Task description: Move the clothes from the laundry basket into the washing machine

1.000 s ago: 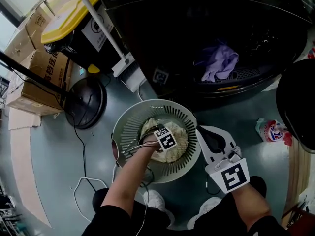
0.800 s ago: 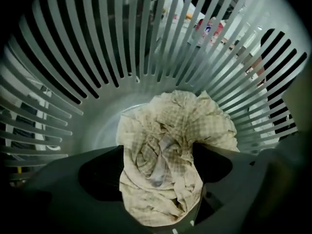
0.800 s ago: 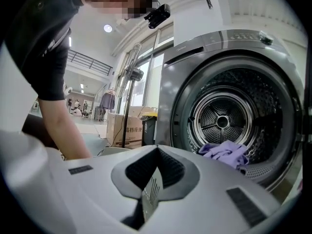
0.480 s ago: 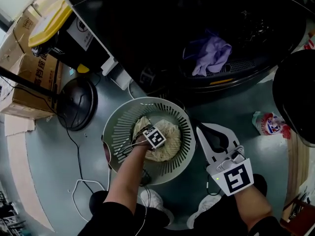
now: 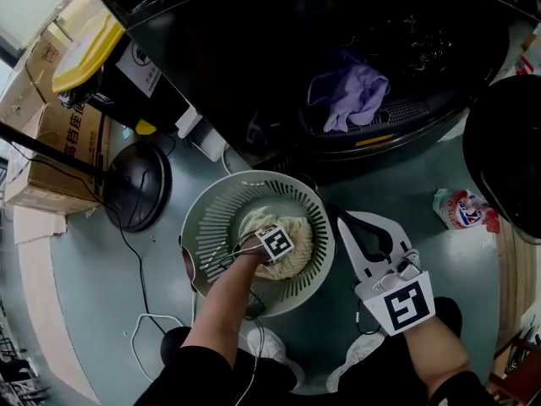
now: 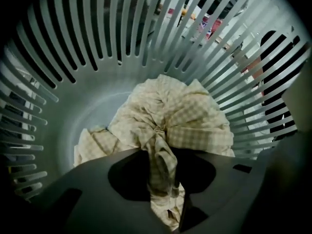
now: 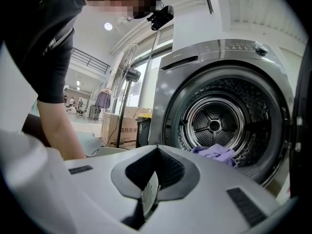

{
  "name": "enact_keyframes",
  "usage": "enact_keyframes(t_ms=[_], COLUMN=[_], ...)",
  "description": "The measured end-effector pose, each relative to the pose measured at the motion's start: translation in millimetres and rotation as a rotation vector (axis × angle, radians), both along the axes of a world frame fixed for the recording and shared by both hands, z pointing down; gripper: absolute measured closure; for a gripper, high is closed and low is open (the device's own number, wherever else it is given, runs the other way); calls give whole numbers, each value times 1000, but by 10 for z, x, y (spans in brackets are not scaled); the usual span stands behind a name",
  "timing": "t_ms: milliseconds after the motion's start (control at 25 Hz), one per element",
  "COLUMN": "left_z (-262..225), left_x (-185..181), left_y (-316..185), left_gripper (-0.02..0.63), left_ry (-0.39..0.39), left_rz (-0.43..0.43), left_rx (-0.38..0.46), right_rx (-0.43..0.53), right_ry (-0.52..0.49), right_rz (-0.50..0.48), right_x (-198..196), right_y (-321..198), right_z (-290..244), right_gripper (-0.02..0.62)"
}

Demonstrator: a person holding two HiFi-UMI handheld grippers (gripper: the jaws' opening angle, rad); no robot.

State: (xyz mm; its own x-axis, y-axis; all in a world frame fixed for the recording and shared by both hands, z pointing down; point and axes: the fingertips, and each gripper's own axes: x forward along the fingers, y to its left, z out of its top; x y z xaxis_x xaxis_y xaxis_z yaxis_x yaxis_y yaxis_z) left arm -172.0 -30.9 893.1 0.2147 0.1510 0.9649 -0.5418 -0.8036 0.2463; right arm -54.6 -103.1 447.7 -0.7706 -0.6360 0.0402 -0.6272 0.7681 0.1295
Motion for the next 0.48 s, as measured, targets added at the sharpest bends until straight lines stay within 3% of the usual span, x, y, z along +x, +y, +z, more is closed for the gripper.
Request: enact_keyframes(t_ms=[280, 480], left_z=[-629, -1359], left_x=[16, -15], left_y=[-304, -457], left_gripper=[489, 491], left_ry=[71, 175], left_rz=[-20, -88], left_rx=[145, 313], right_rx=[24, 68], right_ry=[-6, -20], right_rz=[9, 13], right_x=[62, 76], right_y=[13, 19], right_z=[-59, -185], right_gripper=[586, 586])
